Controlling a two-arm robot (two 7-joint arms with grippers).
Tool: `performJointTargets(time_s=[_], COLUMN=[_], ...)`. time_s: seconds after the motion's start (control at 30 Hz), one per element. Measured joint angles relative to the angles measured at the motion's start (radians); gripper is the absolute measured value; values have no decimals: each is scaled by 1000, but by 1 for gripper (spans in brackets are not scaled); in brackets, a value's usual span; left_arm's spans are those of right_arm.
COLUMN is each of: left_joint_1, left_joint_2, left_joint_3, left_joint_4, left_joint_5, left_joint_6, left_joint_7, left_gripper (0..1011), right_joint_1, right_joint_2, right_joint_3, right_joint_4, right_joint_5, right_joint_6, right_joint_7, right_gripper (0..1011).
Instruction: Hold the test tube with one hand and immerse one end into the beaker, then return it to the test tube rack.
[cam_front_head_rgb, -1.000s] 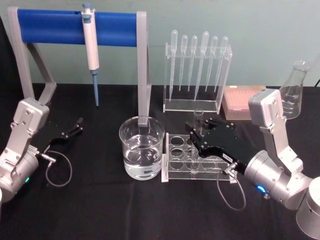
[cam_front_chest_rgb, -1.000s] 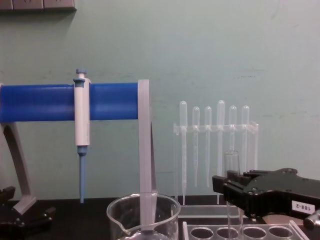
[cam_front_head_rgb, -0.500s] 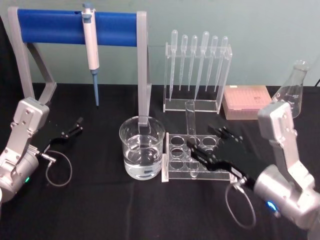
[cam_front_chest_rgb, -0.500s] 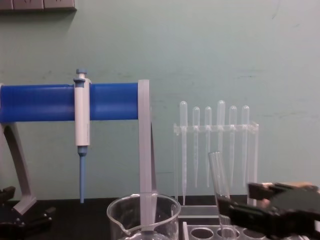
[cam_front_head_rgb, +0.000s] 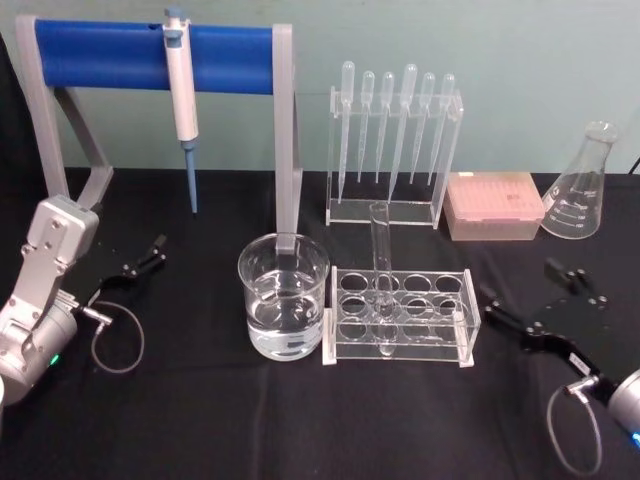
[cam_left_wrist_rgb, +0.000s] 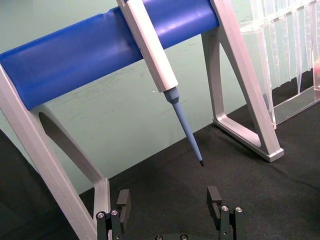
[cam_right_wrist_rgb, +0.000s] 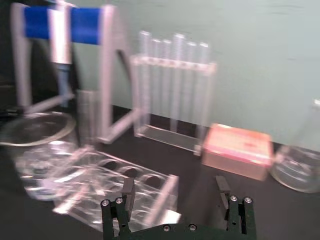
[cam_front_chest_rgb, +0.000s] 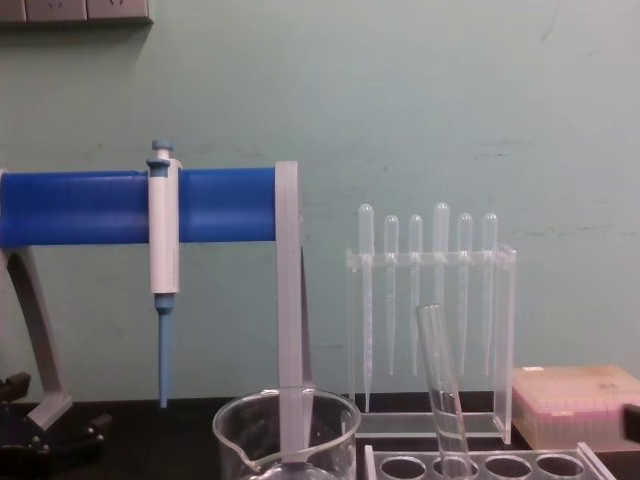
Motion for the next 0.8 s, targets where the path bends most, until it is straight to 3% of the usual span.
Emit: performJointTargets(time_s=[0.2,0.4,0.6,0.8], left_joint_1=[0,0,0,0], left_joint_2=[0,0,0,0], left_joint_3=[0,0,0,0], left_joint_4=[0,0,0,0], left_joint_5=[0,0,0,0], left_joint_6=[0,0,0,0], left_joint_7=[0,0,0,0], left_gripper=[1000,1000,1000,1000], right_joint_1=[51,148,226,258], right_joint_2=[-41,-84,-116,-134], right_joint_3=[18,-10,-35,-44], right_joint_4=[102,260,403,465], right_joint_5=[-62,-164,-230,-248], right_joint_6=[-29,-101,-177,-207], right_joint_7=[-64,-121,-134,-106], right_gripper=[1002,1002,1002,1002])
